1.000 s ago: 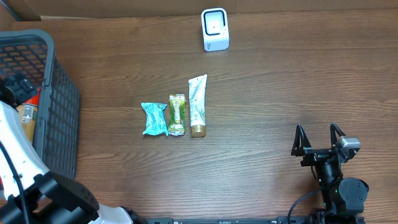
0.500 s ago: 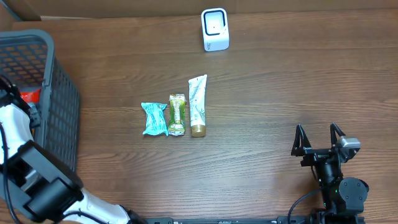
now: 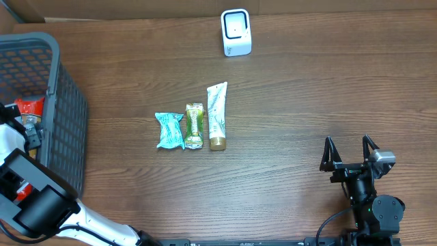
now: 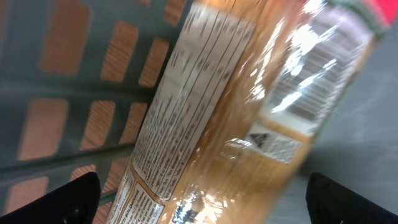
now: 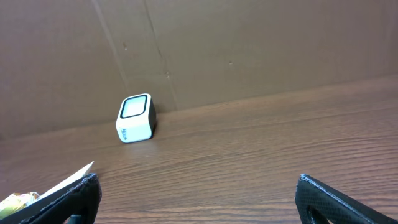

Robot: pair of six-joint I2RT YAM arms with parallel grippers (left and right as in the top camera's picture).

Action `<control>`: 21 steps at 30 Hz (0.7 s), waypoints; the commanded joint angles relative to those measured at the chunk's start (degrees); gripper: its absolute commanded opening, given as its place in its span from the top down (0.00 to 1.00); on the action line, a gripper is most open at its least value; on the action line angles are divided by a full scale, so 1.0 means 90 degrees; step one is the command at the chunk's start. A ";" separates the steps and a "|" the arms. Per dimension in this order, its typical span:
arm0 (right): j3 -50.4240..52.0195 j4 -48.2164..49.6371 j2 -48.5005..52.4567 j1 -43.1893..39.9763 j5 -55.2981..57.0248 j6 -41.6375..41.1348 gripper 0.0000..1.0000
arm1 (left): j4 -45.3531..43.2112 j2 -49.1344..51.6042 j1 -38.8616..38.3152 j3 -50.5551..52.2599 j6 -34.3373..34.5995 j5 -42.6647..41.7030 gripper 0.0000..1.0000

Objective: Scan the item barcode
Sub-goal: 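Reach into the basket and grasp the red-capped long package with the left gripper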

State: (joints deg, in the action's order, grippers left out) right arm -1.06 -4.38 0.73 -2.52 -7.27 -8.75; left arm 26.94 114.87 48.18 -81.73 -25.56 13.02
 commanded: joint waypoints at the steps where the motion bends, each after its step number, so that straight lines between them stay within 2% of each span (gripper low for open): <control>1: 0.0068 0.0027 -0.0044 0.0029 -0.0034 0.0029 0.00 | 0.0012 0.0447 0.0073 0.0024 0.0180 -0.0121 0.06; 3: 0.0068 0.0027 -0.0044 0.0029 -0.0034 0.0029 0.00 | 0.0141 0.0651 0.0061 0.0024 0.0580 -0.0175 0.09; 5: 0.0068 0.0027 -0.0044 0.0029 -0.0034 0.0027 0.00 | 0.0289 0.0770 0.0056 0.0024 0.0797 -0.0357 0.25; 6: 0.0068 0.0027 -0.0044 0.0029 -0.0034 0.0027 0.00 | 0.0384 0.0816 0.0056 0.0024 0.0916 -0.0474 0.36; 9: 0.0068 0.0027 -0.0044 0.0029 -0.0034 0.0027 0.00 | 0.0661 0.0818 0.0056 0.0024 0.1377 -0.0828 0.82; 10: 0.0068 0.0027 -0.0044 0.0029 -0.0034 0.0027 0.00 | 0.0746 0.0814 0.0053 0.0022 0.1549 -0.0862 0.94; 16: 0.0068 0.0027 -0.0044 0.0029 -0.0034 0.0027 0.00 | 0.1460 0.0554 -0.0029 -0.0367 0.2246 -0.1897 0.96; 18: 0.0068 0.0027 -0.0044 0.0029 -0.0034 0.0027 0.00 | 0.1979 0.0282 -0.0075 -0.0952 0.2565 -0.2392 0.96; 21: 0.0068 0.0027 -0.0044 0.0029 -0.0034 0.0027 0.00 | 0.2652 -0.0041 -0.0153 -0.1809 0.2895 -0.2460 0.96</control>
State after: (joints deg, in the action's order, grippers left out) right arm -1.06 -4.32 0.73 -2.52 -7.27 -8.75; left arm 46.65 117.01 48.10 -90.91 -6.70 -0.91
